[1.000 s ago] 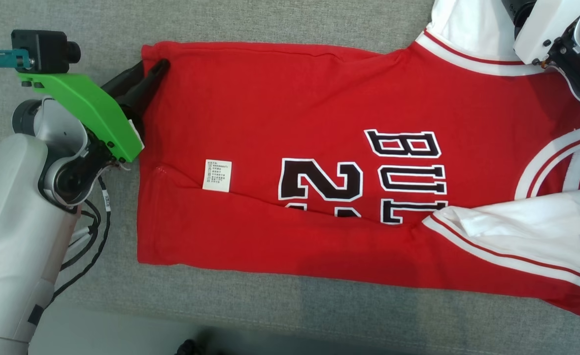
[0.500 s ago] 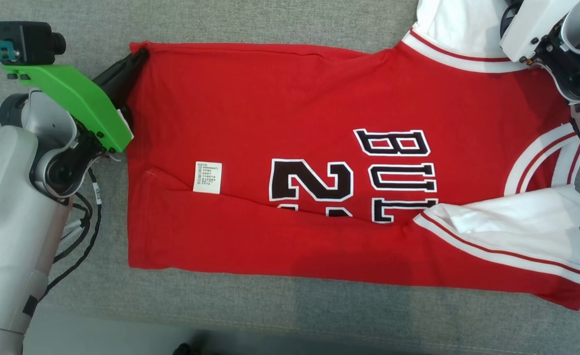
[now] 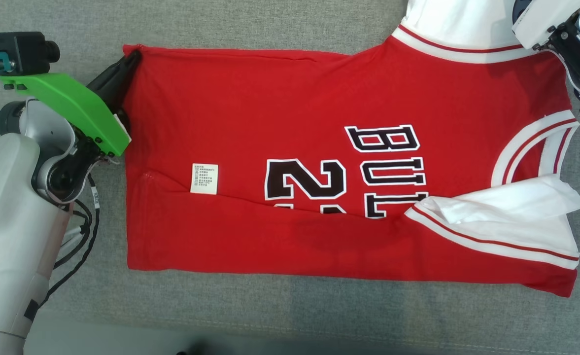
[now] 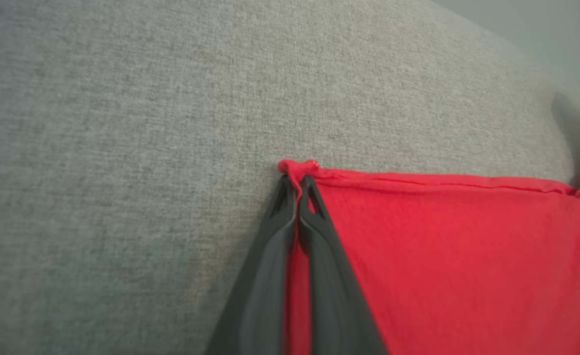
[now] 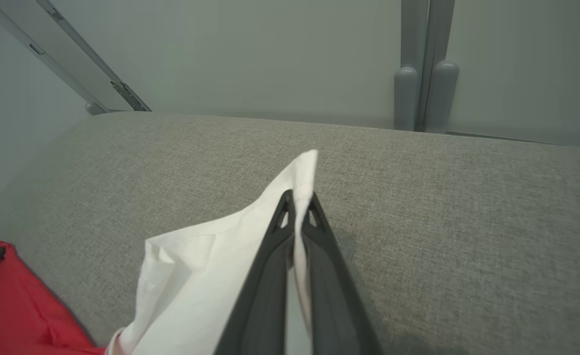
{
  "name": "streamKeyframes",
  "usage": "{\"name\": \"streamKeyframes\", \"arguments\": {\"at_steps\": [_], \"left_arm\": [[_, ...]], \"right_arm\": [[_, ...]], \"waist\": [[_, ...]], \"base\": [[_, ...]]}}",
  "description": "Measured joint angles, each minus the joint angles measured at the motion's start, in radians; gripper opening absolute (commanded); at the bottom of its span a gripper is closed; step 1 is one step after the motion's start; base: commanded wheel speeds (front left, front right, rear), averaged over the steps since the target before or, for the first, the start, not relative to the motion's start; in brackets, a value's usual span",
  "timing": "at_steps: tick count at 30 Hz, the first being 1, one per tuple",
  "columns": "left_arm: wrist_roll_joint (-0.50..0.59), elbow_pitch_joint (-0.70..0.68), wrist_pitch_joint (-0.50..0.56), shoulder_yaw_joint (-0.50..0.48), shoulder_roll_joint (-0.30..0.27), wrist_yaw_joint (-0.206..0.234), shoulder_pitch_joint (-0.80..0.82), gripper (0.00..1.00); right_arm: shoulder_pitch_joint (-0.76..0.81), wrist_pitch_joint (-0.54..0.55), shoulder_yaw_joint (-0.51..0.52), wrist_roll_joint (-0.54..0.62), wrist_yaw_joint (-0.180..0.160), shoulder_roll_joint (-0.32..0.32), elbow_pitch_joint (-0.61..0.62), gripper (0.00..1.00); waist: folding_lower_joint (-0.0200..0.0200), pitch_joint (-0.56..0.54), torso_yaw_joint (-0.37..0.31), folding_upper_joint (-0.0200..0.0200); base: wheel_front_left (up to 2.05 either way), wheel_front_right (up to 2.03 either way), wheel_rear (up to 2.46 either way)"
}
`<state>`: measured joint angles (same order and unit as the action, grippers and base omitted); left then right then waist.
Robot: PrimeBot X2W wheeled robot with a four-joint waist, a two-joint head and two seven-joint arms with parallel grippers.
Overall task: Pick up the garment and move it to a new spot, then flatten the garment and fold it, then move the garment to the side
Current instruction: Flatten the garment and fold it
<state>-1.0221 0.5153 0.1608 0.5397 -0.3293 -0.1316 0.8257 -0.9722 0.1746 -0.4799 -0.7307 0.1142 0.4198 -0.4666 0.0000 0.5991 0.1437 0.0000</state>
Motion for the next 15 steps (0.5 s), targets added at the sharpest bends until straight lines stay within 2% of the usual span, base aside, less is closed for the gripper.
{"name": "streamKeyframes", "arguments": {"at_steps": [6,15], "left_arm": [[-0.003,-0.003,-0.06,-0.013,0.0,0.0,-0.028,0.0],[-0.015,-0.051,-0.149,-0.014,-0.006,0.0,-0.092,0.0]], "right_arm": [[0.064,-0.063,0.007,-0.01,0.003,0.026,0.036,0.0],[0.199,-0.147,-0.015,-0.036,0.009,0.026,0.127,0.0]], "waist": [[0.0,-0.02,-0.003,0.0],[0.0,-0.061,-0.012,0.0]], "base": [[0.0,0.0,0.0],[0.0,0.0,0.0]]}}
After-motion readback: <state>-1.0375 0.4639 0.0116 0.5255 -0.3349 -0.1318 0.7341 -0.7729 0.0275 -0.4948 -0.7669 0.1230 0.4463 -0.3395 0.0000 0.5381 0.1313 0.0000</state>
